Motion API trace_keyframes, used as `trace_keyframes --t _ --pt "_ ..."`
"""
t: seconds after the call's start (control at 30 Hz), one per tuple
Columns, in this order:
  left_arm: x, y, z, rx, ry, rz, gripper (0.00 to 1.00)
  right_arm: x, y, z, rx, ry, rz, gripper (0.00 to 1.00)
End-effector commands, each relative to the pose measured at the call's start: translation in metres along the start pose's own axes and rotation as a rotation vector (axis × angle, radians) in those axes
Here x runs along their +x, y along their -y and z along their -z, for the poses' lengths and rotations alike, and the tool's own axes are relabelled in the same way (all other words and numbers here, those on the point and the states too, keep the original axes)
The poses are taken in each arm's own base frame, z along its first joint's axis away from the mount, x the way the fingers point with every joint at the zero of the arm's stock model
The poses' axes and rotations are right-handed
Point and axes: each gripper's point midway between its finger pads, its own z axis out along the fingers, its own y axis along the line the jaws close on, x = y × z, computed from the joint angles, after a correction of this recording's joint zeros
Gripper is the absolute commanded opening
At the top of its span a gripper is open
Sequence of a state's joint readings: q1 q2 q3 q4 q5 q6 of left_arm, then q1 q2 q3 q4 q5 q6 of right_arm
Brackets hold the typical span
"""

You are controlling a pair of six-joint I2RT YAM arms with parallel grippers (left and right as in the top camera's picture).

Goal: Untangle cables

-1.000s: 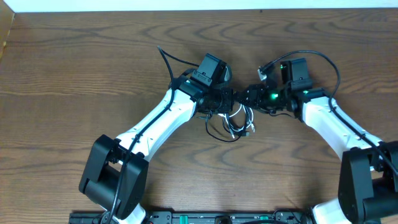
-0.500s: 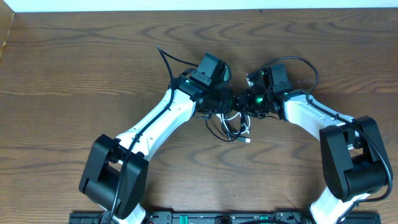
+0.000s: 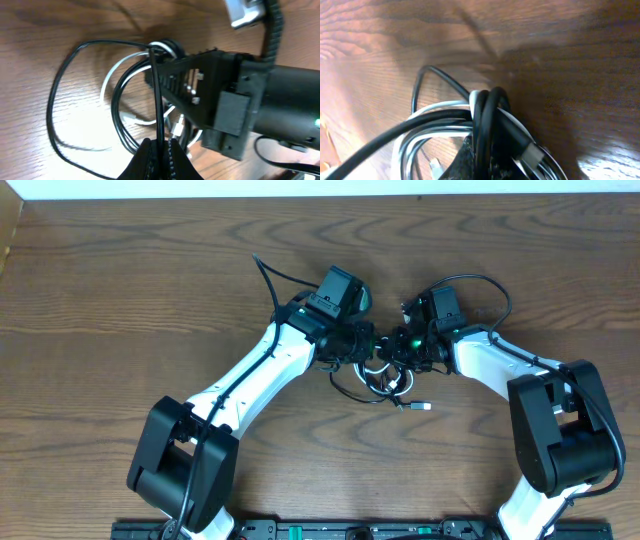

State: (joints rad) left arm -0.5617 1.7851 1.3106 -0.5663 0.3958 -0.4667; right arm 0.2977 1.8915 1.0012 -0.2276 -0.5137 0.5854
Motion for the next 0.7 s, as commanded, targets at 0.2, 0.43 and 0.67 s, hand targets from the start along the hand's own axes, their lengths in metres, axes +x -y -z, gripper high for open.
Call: trace_keyframes --t 0.2,0.43,0.67 --pt "-0.002 -0.03 0.004 -0.158 0.028 -0.003 0.07 -0.016 -0.058 0.084 -0.222 0.089 0.077 0.01" --pt "-0.011 -0.05 0.012 -0.187 0.045 0.04 0.07 -0.011 -0.081 0.163 -0.4 0.117 0.025 0.01" --pt "-0.02 -0.059 0.017 -0.147 0.043 -0.002 0.08 0.0 -0.096 0.189 -0.591 0.026 0.014 0.01"
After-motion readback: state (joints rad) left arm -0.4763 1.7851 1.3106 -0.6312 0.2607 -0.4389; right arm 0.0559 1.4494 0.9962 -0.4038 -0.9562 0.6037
